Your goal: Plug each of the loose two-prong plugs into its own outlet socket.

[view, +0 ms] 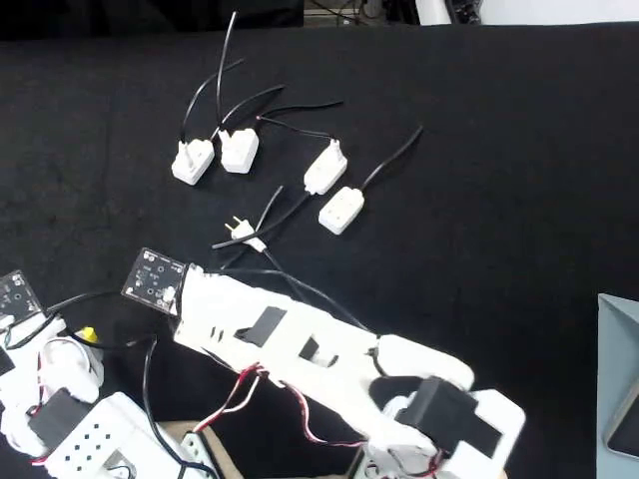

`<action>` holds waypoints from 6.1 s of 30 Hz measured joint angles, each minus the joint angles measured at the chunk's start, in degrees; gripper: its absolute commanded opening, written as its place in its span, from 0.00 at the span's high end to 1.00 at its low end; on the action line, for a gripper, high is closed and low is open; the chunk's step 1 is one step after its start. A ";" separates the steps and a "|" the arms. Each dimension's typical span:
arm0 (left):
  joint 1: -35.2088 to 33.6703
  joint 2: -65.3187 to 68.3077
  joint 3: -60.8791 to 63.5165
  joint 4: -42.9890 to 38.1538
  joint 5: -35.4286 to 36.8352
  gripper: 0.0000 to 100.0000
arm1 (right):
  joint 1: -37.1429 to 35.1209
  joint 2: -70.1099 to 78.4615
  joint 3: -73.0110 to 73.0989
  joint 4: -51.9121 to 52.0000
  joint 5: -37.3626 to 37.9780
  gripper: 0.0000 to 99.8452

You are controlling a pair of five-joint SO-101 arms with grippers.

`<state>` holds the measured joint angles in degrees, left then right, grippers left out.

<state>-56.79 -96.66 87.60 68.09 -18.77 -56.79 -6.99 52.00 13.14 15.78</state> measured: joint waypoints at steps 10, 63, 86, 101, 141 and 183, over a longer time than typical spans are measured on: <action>0.00 0.00 0.44 -0.62 0.00 0.72 | 0.53 -2.02 0.00 5.80 0.00 0.99; 0.00 -0.09 0.44 -0.79 0.00 0.72 | 2.73 -4.48 -9.23 29.01 -4.92 0.81; 0.00 -0.09 0.70 -0.79 0.00 0.72 | 2.73 -7.65 -7.47 28.22 -4.92 0.99; 0.00 -0.09 0.70 -0.79 0.00 0.72 | 6.86 -7.56 -7.47 28.22 -12.57 0.99; 0.00 -0.09 2.20 -0.79 0.00 0.72 | 7.03 -24.26 13.80 5.71 -23.30 0.99; 0.00 -0.09 2.20 -0.79 0.00 0.72 | 7.74 -25.93 16.97 8.62 -19.25 0.99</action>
<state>-56.79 -96.75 89.80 67.30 -18.77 -49.05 -32.92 68.97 21.76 -3.47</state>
